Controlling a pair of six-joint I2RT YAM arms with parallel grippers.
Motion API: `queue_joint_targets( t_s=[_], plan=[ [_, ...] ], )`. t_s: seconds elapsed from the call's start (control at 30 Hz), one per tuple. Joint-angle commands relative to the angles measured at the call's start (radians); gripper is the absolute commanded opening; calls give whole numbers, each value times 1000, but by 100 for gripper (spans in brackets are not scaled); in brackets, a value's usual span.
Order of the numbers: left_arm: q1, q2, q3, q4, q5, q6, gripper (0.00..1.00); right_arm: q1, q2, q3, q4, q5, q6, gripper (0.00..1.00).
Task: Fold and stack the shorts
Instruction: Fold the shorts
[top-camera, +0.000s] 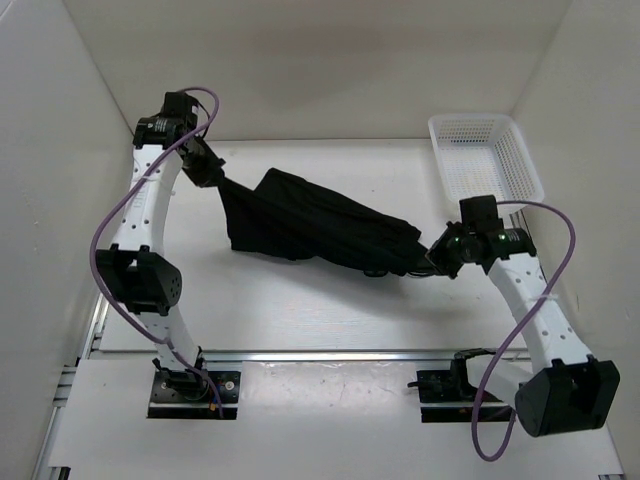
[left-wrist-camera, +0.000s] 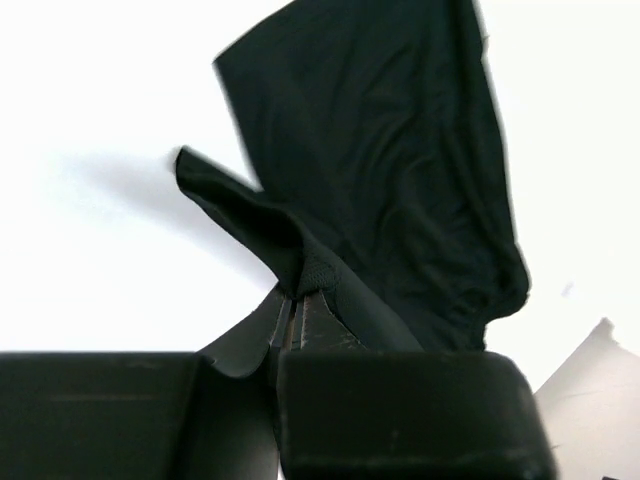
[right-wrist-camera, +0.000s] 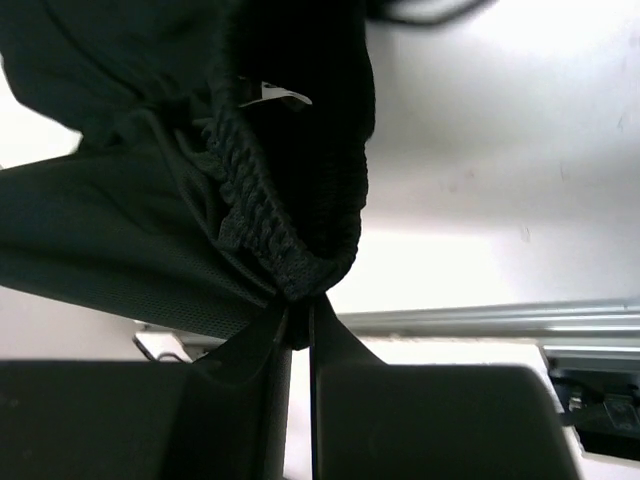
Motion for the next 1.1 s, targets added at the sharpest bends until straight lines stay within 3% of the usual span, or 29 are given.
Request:
queue_joint_targets(
  t_s=[0.0, 0.17, 0.43, 0.57, 0.8, 0.93, 1.07],
  plan=[
    [13, 31, 139, 15, -67, 20, 10, -2, 79, 114, -58, 110, -51, 0],
    [13, 175, 308, -6, -33, 29, 10, -2, 202, 208, -49, 154, -74, 0],
    [22, 144, 285, -6, -33, 39, 10, -2, 179, 253, -49, 182, -150, 0],
    [68, -24, 138, -6, -69, 57, 10, -2, 77, 185, -71, 159, -227, 0],
    [111, -308, -342, 18, -124, 66, 10, 7, -85, -83, -111, 78, -272, 0],
    [102, -376, -521, 81, -93, 66, 10, 7, -106, -204, -102, 18, -263, 0],
    [42, -361, -502, 92, -107, 45, 10, 7, -106, -185, -102, 52, -250, 0]
  ],
)
